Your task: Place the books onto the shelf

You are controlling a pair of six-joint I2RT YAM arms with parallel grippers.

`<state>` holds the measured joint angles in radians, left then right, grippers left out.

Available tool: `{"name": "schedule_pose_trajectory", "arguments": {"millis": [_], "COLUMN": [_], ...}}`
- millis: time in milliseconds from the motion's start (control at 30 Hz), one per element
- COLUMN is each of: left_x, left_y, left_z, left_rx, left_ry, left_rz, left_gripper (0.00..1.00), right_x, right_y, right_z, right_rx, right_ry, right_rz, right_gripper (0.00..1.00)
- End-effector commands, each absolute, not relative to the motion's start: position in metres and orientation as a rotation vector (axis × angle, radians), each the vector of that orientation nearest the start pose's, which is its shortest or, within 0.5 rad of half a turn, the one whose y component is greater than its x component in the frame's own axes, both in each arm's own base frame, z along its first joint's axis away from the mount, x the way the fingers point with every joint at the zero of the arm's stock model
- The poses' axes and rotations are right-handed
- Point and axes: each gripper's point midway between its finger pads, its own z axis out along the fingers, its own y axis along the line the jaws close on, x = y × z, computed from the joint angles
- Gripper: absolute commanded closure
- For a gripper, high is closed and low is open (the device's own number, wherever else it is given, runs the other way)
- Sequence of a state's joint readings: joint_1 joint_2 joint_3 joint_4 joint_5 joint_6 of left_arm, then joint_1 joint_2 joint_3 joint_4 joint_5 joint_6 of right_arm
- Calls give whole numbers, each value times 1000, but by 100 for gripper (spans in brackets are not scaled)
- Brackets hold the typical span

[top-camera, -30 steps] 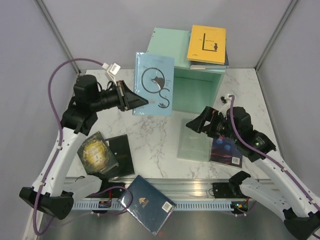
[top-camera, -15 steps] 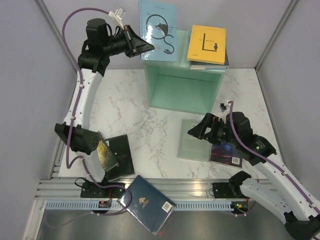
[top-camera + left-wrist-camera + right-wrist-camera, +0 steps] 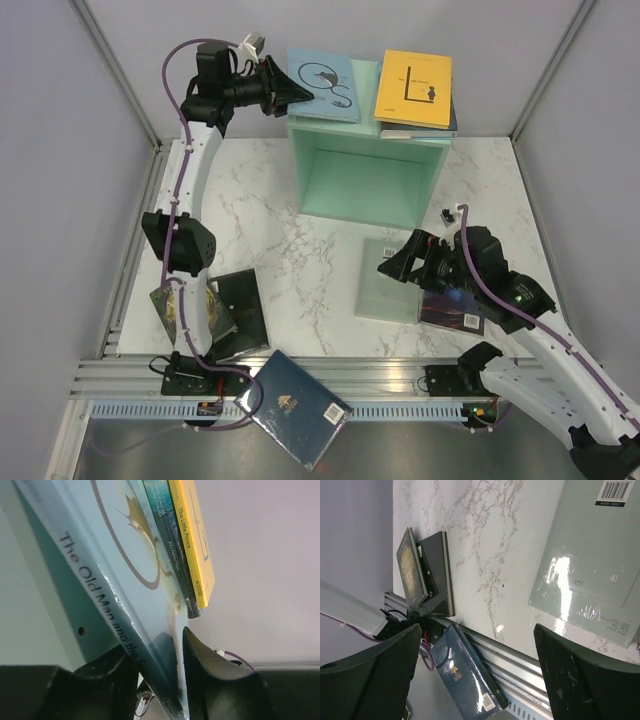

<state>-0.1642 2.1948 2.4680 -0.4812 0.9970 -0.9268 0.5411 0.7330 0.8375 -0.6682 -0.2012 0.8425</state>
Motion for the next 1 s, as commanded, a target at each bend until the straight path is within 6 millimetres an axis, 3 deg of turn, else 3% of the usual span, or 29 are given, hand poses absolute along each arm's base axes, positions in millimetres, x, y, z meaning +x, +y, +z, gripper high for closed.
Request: {"name": "schedule_pose_trajectory", "arguments": {"millis": [0,67,167,267,333,433,567,600,633,700,800,867,900,933,967], "left_x": [487,488,490,499,515,521,519,514,514,501,480,449,437,411,396], "left_y": [-244,-241,-239,-226,-199,-157,-120,-113,-101,-88,-66,-54,-48,-44,-41], "left_z": [395,385,374,368,347,342,347,356,349,359,335,309,299,271,260], "left_rx": [106,80,57,0,-180,-305,-342,-346,-382,-403,-486,-552,-585,-654,-693], "left_ry": [2022,2057,2091,2104,2165,2173,2145,2127,2137,2116,2185,2264,2290,2357,2382], "left_rz": [-1702,-1712,-1654,-1536,-1338,-1060,-774,-728,-640,-564,-418,-336,-313,-292,-285], "left_gripper": [57,45,37,0,0,0,0,0,0,0,0,0,0,0,0], "right_x": [185,185,186,186,186,185,183,182,182,183,184,181,182,181,179], "right_y": [182,183,183,185,185,184,182,183,183,183,187,196,201,207,218], "right_z": [216,215,213,211,211,212,207,205,204,205,209,213,205,202,204], "right_rx": [217,211,212,207,205,209,220,219,221,219,190,129,119,116,78], "right_ry": [2306,2309,2312,2318,2318,2311,2316,2321,2324,2320,2312,2303,2329,2343,2334], "right_rz": [942,940,938,941,945,949,947,947,947,950,967,1029,1049,1088,1166], "right_gripper": [4,4,4,5,4,5,5,5,5,5,5,5,5,5,6]}}
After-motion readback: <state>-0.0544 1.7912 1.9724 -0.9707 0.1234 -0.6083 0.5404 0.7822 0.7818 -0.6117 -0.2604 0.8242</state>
